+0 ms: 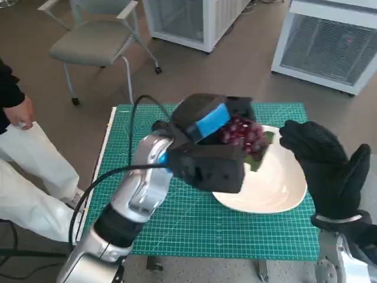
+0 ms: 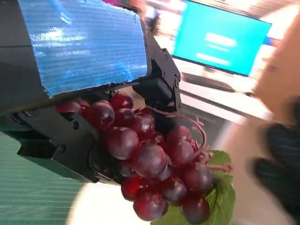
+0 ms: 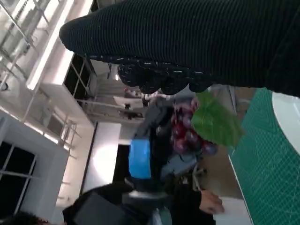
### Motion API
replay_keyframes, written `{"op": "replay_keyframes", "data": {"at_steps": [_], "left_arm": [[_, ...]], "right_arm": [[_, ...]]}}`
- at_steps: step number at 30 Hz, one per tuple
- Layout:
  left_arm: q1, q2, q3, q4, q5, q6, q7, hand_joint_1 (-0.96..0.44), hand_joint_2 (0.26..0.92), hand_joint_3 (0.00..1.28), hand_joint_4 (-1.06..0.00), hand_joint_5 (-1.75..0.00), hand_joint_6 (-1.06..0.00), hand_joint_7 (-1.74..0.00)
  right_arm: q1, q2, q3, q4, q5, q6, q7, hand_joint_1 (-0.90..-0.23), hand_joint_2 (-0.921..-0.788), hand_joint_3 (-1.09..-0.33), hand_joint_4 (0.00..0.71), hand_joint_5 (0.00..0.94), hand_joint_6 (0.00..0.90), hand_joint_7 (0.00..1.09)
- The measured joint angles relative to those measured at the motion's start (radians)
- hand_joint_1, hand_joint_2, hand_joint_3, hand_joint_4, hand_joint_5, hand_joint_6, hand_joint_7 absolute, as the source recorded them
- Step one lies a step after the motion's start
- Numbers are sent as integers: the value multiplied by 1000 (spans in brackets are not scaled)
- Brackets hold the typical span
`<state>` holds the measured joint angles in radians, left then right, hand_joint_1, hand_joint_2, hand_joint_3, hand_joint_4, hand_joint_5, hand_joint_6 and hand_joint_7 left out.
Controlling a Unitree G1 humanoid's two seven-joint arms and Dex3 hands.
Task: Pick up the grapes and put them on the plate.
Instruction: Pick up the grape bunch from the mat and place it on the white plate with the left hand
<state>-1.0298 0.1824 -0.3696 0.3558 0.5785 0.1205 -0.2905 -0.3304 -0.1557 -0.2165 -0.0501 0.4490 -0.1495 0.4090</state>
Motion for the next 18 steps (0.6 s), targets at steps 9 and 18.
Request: {"op": "replay_keyframes", "data": {"at_steps": [9, 18], "left_arm": [[-65, -52, -45, 143, 8, -73, 20, 4, 916, 103, -596, -1426, -694, -935], [-88, -97, -56, 258, 10, -84, 60, 2, 916, 103, -621, -1358, -650, -1023]], "right_arm": [[20, 1, -12, -23, -2, 8, -26, -379, -921, -630, 417, 745, 206, 997], [28, 3, -12, -37, -11, 9, -52, -381, -921, -626, 421, 738, 210, 992]]}}
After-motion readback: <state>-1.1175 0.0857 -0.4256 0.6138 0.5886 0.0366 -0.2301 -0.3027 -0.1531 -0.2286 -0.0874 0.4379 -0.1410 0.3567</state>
